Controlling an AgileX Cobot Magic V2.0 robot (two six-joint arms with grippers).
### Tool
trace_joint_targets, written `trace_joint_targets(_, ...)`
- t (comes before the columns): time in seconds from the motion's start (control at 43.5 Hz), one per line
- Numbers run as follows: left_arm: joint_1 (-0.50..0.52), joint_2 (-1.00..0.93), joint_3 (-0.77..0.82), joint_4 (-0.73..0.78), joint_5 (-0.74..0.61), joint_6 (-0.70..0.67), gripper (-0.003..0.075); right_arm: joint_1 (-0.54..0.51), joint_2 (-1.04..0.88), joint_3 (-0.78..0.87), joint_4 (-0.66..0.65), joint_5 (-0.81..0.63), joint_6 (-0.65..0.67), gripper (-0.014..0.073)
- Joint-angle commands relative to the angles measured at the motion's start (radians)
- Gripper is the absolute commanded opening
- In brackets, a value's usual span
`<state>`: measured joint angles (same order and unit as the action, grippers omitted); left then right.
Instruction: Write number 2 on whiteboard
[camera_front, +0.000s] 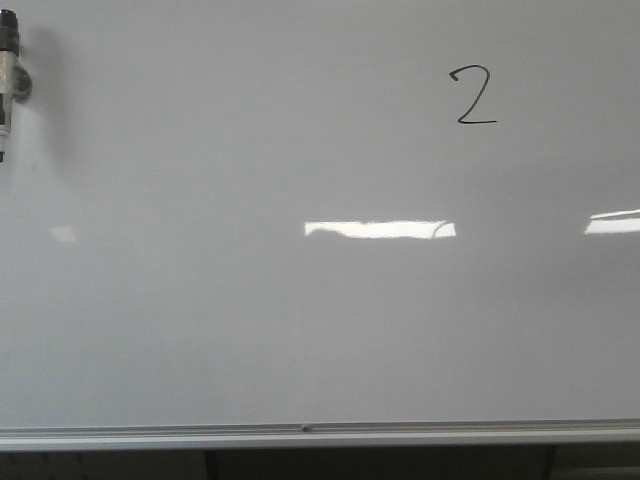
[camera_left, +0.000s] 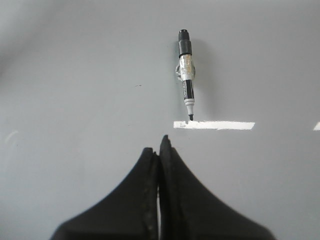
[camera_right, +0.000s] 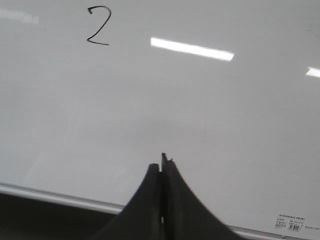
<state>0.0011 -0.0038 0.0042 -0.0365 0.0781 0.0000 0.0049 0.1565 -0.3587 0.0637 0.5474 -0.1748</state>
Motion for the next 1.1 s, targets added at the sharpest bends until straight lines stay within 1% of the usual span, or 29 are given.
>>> trace_joint_targets(0.0,0.002,-0.026,0.036,-0.005,-0.086,0.000,-0.0020,-0.030,-0.034,0.079,0.012,-0.254,-0.009,-0.0066)
trace_joint_targets(0.092,0.002,-0.026,0.036,-0.005,-0.086,0.000,-0.0020,-0.041,-0.077,0.185,0.019,-0.379,-0.006,-0.0066)
trace_joint_targets(0.23,0.002,-0.026,0.036,-0.005,-0.086,0.000,-0.0020,-0.044,-0.143,0.301,0.020,-0.495,-0.006,-0.0066)
trace_joint_targets(0.367,0.002,-0.026,0.036,-0.005,-0.086,0.000,-0.0020,-0.045,-0.187,0.384,0.020,-0.601,-0.006,-0.0066)
trace_joint_targets(0.689,0.002,-0.026,0.036,-0.005,-0.086,0.000,-0.0020,-0.045,-0.179,0.382,0.020,-0.598,0.000,-0.0066)
trace_joint_targets(0.735,0.002,-0.026,0.036,-0.005,-0.086,0.000,-0.0020,-0.045,-0.187,0.382,0.015,-0.601,0.024,-0.0066)
trace_joint_targets(0.85,0.002,-0.026,0.036,-0.005,-0.086,0.000,-0.0020,-0.045,-0.187,0.382,-0.064,-0.604,0.118,-0.0066)
trace_joint_targets(0.919,0.002,-0.026,0.036,-0.005,-0.086,0.000,-0.0020,-0.045,-0.187,0.382,-0.076,-0.609,0.160,-0.0066)
trace_joint_targets(1.079,0.002,-0.026,0.036,-0.005,-0.086,0.000,-0.0020,-0.028,-0.187,0.382,-0.076,-0.612,0.175,-0.0066)
